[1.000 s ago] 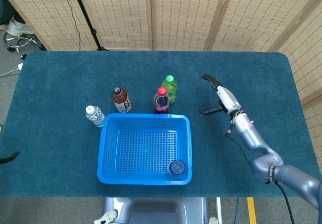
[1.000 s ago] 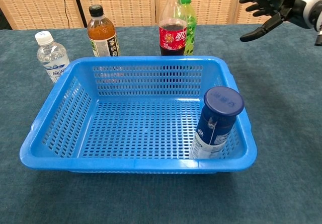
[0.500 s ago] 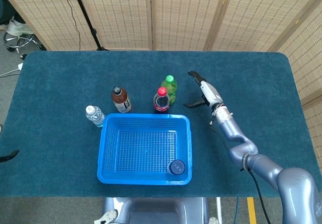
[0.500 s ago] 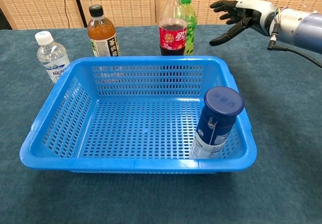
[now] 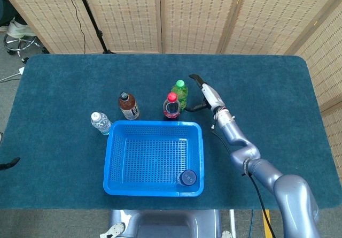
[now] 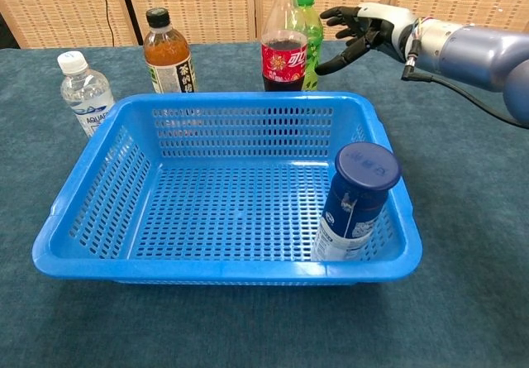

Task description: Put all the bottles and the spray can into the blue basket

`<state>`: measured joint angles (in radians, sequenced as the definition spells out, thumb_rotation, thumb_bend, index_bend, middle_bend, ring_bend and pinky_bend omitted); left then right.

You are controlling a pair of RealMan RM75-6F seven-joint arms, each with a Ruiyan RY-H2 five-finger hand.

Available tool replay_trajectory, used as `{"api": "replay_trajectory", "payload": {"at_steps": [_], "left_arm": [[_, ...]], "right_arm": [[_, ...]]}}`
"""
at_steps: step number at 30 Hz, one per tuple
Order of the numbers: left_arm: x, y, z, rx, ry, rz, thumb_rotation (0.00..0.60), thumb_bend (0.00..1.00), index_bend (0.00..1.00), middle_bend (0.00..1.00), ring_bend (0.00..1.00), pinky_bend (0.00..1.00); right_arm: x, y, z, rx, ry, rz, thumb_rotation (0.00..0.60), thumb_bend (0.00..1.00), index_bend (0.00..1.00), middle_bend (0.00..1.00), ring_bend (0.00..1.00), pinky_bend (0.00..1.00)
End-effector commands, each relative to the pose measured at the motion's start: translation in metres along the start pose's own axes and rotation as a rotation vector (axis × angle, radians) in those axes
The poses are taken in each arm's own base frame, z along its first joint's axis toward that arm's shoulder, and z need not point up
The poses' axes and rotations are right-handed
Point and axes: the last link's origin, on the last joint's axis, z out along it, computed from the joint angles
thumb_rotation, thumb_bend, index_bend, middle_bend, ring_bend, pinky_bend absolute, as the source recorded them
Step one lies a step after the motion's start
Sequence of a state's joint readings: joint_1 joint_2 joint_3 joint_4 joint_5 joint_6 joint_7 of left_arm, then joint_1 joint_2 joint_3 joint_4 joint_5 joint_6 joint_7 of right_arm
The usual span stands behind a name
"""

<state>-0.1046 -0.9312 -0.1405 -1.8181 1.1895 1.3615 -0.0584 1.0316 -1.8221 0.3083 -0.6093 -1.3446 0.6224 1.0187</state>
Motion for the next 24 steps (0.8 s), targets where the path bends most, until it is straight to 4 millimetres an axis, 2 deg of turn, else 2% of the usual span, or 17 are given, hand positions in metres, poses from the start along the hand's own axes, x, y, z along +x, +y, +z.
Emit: {"api": "replay_trajectory", "payload": {"at_steps": [1,8,11,12,14,16,19,24], "left_arm": [[0.000,0.000,0.001,0.004,-0.001,-0.001,0.600,0.06,0.00,0.00,0.00,0.00],[-0.002,-0.001,0.003,0.013,-0.008,0.003,0.600,0.06,0.00,0.00,0.00,0.00],[-0.002,0.000,0.003,0.012,-0.007,0.002,0.600,0.06,0.00,0.00,0.00,0.00],[-0.002,0.000,0.003,0.012,-0.007,0.001,0.600,0.06,0.00,0.00,0.00,0.00],[-0.002,0.000,0.003,0.012,-0.007,0.001,0.600,0.06,0.00,0.00,0.00,0.00],[-0.001,-0.001,0.003,0.013,-0.007,-0.002,0.600,0.06,0.00,0.00,0.00,0.00],[-0.001,-0.001,0.003,0.013,-0.006,-0.004,0.600,0.06,0.00,0.00,0.00,0.00],[-0.001,-0.001,0.002,0.006,-0.006,-0.006,0.600,0.06,0.00,0.00,0.00,0.00]], "right_arm": [[-0.005,-0.005,0.004,0.003,-0.015,0.051,0.600,0.00,0.00,0.00,0.00,0.00],[-0.013,-0.011,0.007,0.005,-0.084,0.134,0.600,0.00,0.00,0.02,0.00,0.02],[-0.018,-0.013,0.009,0.007,-0.098,0.176,0.600,0.00,0.09,0.18,0.11,0.16],[-0.019,-0.014,0.010,0.008,-0.102,0.193,0.600,0.02,0.16,0.26,0.19,0.24],[-0.022,-0.015,0.011,0.012,-0.106,0.225,0.600,0.13,0.27,0.38,0.32,0.37],[-0.024,-0.016,0.012,0.017,-0.115,0.239,0.600,0.31,0.37,0.48,0.42,0.49],[-0.024,-0.016,0.013,0.024,-0.118,0.236,0.600,0.49,0.46,0.56,0.51,0.61],[-0.018,-0.016,0.015,0.043,-0.086,0.208,0.600,0.71,0.55,0.62,0.58,0.70]]}}
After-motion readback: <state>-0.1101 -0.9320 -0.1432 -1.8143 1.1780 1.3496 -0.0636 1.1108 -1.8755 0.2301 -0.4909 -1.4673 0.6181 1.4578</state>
